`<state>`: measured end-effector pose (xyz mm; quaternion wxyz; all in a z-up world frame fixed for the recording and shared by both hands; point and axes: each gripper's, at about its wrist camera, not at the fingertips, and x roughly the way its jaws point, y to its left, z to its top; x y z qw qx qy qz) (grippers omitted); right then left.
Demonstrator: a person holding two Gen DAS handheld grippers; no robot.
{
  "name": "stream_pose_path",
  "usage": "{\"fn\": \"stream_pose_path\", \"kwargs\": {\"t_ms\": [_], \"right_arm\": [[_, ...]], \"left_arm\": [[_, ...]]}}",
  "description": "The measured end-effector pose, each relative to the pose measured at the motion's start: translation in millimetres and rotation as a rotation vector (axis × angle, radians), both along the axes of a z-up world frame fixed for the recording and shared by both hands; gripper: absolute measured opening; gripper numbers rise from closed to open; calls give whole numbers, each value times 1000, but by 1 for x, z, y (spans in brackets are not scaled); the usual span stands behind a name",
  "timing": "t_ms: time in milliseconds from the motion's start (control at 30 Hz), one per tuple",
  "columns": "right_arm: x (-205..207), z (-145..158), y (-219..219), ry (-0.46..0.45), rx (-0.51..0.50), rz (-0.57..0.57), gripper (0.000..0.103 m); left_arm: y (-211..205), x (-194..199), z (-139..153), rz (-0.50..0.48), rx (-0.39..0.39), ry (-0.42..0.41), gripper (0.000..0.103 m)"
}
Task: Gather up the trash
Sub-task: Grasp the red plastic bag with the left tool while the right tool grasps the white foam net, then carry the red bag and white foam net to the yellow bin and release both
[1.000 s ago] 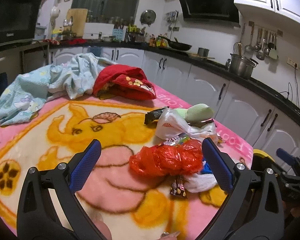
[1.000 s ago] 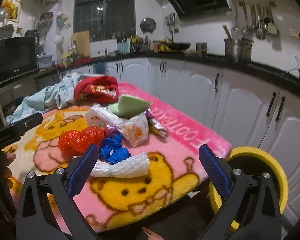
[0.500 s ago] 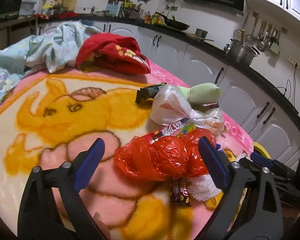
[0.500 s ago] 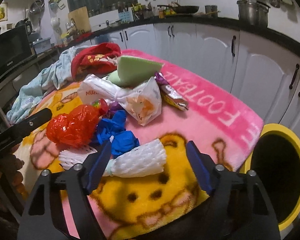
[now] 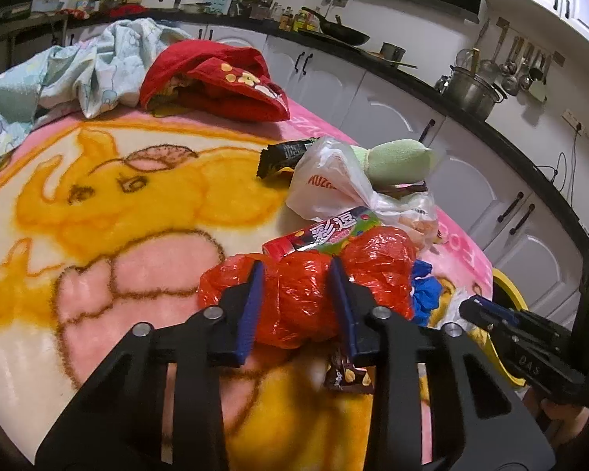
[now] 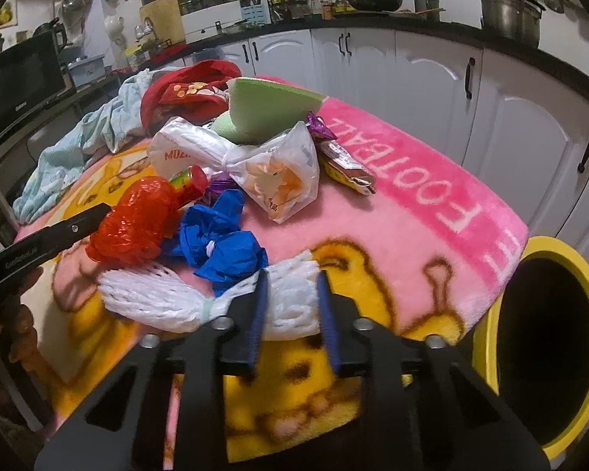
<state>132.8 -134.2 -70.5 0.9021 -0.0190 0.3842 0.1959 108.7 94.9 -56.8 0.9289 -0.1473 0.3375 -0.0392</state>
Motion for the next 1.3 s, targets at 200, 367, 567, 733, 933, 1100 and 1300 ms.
{"fn": "stream_pose_path", "kwargs": {"t_ms": [200, 367, 567, 733, 933, 1100, 1300], "right_arm": [[-7, 5, -2, -24, -7, 9, 12], [-15, 16, -1, -62, 2, 26, 11], [-25, 32, 0, -106, 29, 48, 10], [-32, 54, -5, -165, 52, 52, 10], [-37, 76, -27, -219, 72, 11, 10], [-37, 91, -56, -247, 70, -46, 10], [-41, 107, -102, -288, 50, -131, 10]], "left_arm": [[-1, -7, -2, -12, -9, 6, 11], [2, -15, 4, -8, 0, -20, 1], [3, -26, 27, 6, 37, -87, 0], [-6, -31, 53, -12, 62, -152, 0], [-28, -24, 73, -59, 83, -195, 0], [-56, -12, 84, -117, 87, -220, 0], [-102, 4, 96, -209, 89, -248, 0]]}}
